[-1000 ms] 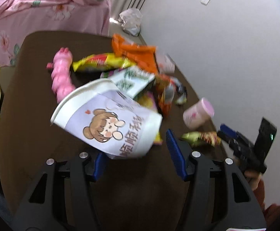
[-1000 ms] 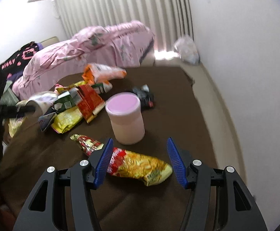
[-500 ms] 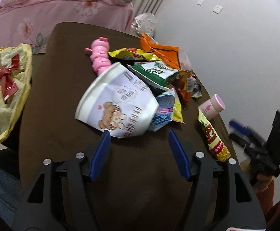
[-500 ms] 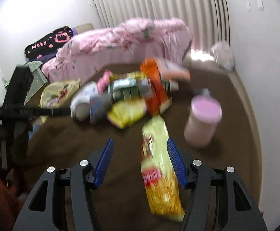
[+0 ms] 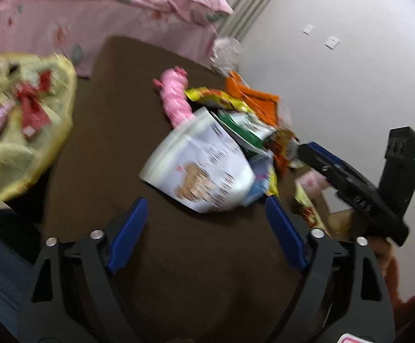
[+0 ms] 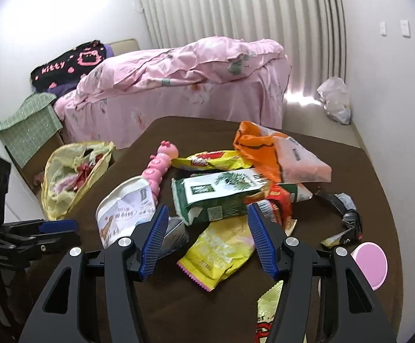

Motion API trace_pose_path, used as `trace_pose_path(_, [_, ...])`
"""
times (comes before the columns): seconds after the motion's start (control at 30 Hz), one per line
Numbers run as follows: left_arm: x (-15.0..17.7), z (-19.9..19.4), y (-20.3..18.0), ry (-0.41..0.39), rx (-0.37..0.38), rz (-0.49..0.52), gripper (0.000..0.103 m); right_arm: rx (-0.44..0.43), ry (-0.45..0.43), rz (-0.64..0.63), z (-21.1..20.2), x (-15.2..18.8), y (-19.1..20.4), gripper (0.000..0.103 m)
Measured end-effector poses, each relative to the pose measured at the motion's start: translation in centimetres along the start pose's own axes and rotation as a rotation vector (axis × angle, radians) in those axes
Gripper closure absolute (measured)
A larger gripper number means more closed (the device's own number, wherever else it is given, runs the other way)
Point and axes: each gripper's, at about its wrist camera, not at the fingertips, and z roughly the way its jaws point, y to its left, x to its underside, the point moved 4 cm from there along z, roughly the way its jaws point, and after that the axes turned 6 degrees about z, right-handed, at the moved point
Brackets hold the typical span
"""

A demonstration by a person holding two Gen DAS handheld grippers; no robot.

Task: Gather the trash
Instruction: 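Grasp the white paper cup with the left tool while the right tool grasps the yellow chip bag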

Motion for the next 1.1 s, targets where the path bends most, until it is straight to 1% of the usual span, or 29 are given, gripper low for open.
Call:
trace_pose_path(0.03, [0.1, 0.4, -0.3, 0.01, 0.003, 0.012, 0.021, 0.028, -0.004, -0.031, -0.3, 0.5, 0.2, 0.048])
trace_pose_path(0.1, [-0.2, 0.7, -1.0, -0.006, -0.027, 0.06, 0.021, 0.075, -0.012, -0.079, -1.4, 1.7, 0.0, 0.048])
trace_pose_path(0.13, [-0.5, 0.8, -1.4, -0.022, -0.054, 0.098, 0.021, 0.087, -0.01, -0.09, -2.0, 2.3, -0.4, 0.048])
trace_pose_path(0.2, [-1.3, 1.0, -2.0, -0.042, -0.097, 0.167, 0.021, 0.09, -0.003, -0.091, -3.3, 3.4, -1.1, 0.048])
trace_pose_path(0.3, [-2.7, 1.4, -2.3, -0.087, -0.203, 0.28, 0.021, 0.098, 0.009, -0.068, -5.4, 5.2, -2.8, 0.049])
trace_pose_path(0.37, [-3.2, 1.9, -1.4, -0.074, -0.221, 0.284, 0.021, 0.096, 0.022, -0.038, -6.6, 6.5, -4.1, 0.049])
trace_pose_path(0.47, [-3.9, 2.9, 0.6, -0.032, -0.195, 0.189, 0.024, 0.087, 0.029, 0.026, -7.4, 8.1, -5.9, 0.048])
trace_pose_path(0.53, [-3.8, 3.9, 1.3, 0.011, -0.154, 0.131, 0.033, 0.054, 0.045, 0.087, -7.4, 9.1, -7.0, 0.048])
trace_pose_path(0.57, [-3.7, 4.4, 1.5, 0.035, -0.123, 0.111, 0.035, 0.035, 0.055, 0.116, -7.2, 9.5, -7.5, 0.048])
trace_pose_path(0.67, [-3.2, 4.3, 1.0, 0.052, -0.073, 0.09, 0.042, 0.014, 0.076, 0.159, -6.7, 10.2, -8.0, 0.048])
trace_pose_path(0.7, [-2.9, 4.1, 0.6, 0.052, -0.055, 0.095, 0.047, 0.01, 0.079, 0.159, -6.6, 10.3, -8.0, 0.048])
trace_pose_path(0.73, [-2.7, 3.9, 0.3, 0.047, -0.05, 0.096, 0.06, 0.009, 0.083, 0.155, -6.5, 10.4, -7.9, 0.048])
trace_pose_path(0.77, [-2.6, 3.7, 0.0, 0.047, -0.049, 0.095, 0.069, 0.006, 0.089, 0.15, -6.3, 10.5, -7.7, 0.048])
trace_pose_path(0.8, [-2.3, 3.6, -0.3, 0.051, -0.043, 0.093, 0.075, -0.001, 0.094, 0.144, -6.2, 10.6, -7.4, 0.048])
trace_pose_path(0.87, [-2.0, 3.0, -1.0, 0.042, -0.025, 0.1, 0.077, -0.007, 0.102, 0.128, -5.8, 11.0, -6.8, 0.048])
trace_pose_path(1.0, [-1.4, 1.8, -3.5, 0.015, -0.033, 0.195, 0.078, 0.005, 0.102, 0.079, -5.6, 11.2, -5.7, 0.048])
trace_pose_path(1.1, [-1.5, 1.1, -4.7, -0.002, -0.042, 0.234, 0.079, 0.007, 0.104, 0.058, -5.7, 11.1, -5.3, 0.048])
